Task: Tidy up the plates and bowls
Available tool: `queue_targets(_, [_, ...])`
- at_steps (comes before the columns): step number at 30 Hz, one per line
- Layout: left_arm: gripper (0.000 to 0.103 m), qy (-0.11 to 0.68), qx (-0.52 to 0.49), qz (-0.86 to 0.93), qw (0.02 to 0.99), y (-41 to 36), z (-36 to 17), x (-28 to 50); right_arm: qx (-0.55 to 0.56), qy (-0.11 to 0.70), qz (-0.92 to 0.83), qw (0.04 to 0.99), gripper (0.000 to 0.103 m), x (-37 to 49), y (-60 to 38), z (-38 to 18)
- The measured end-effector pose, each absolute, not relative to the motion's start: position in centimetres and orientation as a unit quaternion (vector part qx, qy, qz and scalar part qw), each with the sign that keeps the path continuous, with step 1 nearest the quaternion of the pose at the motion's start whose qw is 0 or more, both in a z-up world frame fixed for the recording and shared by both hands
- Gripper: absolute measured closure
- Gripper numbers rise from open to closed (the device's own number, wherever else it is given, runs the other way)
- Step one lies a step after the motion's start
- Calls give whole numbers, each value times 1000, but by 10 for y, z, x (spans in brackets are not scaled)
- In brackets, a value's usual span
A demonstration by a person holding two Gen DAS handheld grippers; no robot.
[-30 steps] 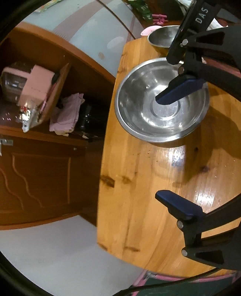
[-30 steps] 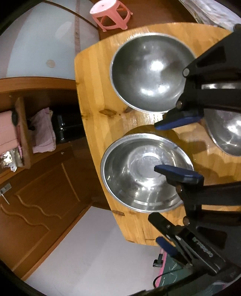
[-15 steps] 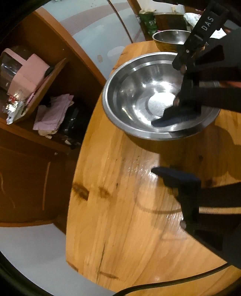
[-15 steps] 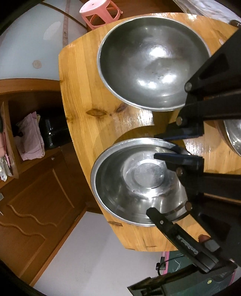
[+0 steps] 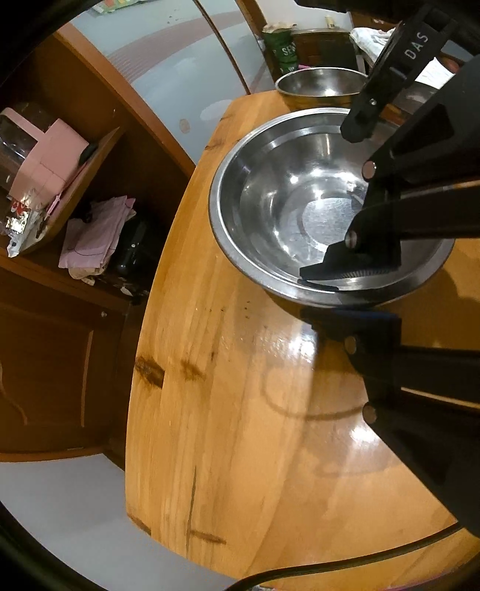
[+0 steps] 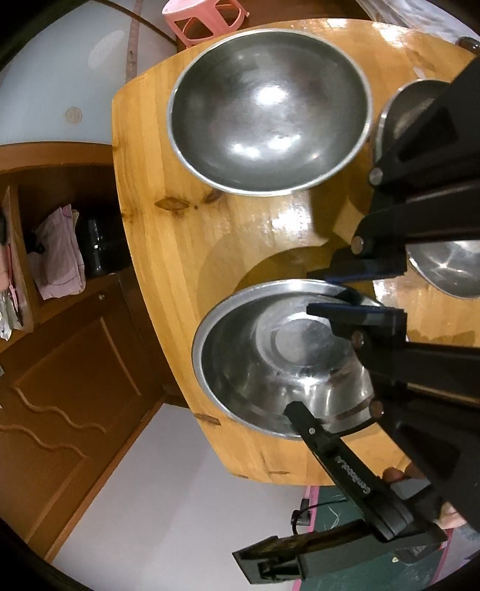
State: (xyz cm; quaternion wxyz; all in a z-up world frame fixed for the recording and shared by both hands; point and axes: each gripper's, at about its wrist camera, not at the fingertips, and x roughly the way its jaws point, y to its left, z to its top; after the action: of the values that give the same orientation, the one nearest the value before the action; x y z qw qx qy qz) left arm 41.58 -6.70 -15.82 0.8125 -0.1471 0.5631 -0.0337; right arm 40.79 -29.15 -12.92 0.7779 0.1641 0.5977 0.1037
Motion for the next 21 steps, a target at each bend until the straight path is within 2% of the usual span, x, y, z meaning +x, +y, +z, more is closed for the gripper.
queue_targets(9, [91, 567, -120, -30, 814, -64, -110, 365, 159, 581, 129, 788, 93, 365, -284, -90])
queue_targets(15, [90, 576, -109, -55, 809, -74, -75, 298, 155, 554, 145, 805, 93, 301, -295, -42])
queue_targets(21, [90, 576, -89, -86, 808, -102, -60, 217, 151, 543, 144, 814, 93, 223, -322, -29])
